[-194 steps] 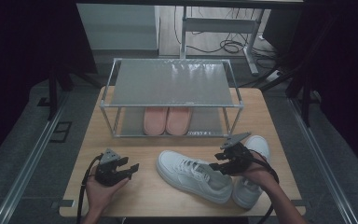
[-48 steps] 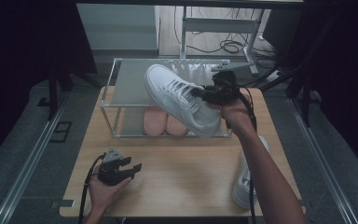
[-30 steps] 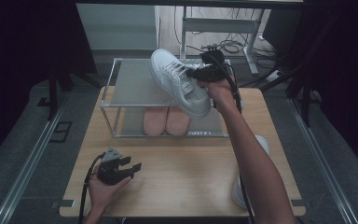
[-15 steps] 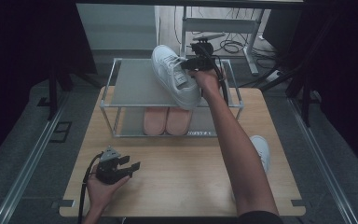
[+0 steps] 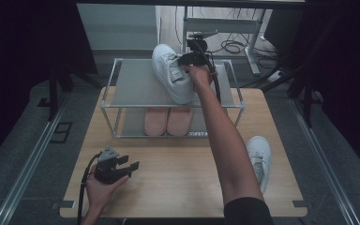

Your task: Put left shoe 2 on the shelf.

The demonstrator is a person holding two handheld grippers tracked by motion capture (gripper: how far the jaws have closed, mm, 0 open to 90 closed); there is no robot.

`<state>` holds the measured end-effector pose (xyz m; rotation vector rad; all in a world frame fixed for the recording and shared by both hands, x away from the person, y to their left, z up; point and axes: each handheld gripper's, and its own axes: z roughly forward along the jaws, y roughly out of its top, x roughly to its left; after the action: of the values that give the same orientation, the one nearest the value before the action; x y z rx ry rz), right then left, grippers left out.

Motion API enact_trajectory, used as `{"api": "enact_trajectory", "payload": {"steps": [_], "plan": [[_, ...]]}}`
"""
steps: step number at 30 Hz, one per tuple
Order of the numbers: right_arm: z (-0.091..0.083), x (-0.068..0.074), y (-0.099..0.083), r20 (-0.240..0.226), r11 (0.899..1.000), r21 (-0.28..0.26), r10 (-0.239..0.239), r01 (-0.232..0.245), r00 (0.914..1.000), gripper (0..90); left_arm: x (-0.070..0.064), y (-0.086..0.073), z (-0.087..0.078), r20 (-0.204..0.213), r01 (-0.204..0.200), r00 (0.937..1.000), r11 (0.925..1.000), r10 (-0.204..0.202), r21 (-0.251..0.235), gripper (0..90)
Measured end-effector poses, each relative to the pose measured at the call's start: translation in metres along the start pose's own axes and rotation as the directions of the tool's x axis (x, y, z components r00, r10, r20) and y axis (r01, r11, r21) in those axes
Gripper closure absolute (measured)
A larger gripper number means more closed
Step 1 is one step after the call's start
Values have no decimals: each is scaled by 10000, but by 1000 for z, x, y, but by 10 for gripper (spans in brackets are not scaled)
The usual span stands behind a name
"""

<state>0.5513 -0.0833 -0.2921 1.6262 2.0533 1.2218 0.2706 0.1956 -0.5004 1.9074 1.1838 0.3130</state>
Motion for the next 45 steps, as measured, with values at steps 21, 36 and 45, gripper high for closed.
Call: {"api": "enact_trajectory", "payload": {"steps": [21,36,45], "plan": [[-50,-17,-21,-854,9768,-1412,-1742,1612,9810,628,-3,-1,2,-66,-81,9999,9999,81,66,445],[-85,-32,-73,-784,9511,-1483,-2845,2711,9555,891,-5,-2,3,-90,-176,9998,9997,178,148,446],[-82,-39,-95,-477,9410,-1328,-3196,3111,9463,893,-6,-4,4,-80,-221,9997,9995,223,242,445]]}}
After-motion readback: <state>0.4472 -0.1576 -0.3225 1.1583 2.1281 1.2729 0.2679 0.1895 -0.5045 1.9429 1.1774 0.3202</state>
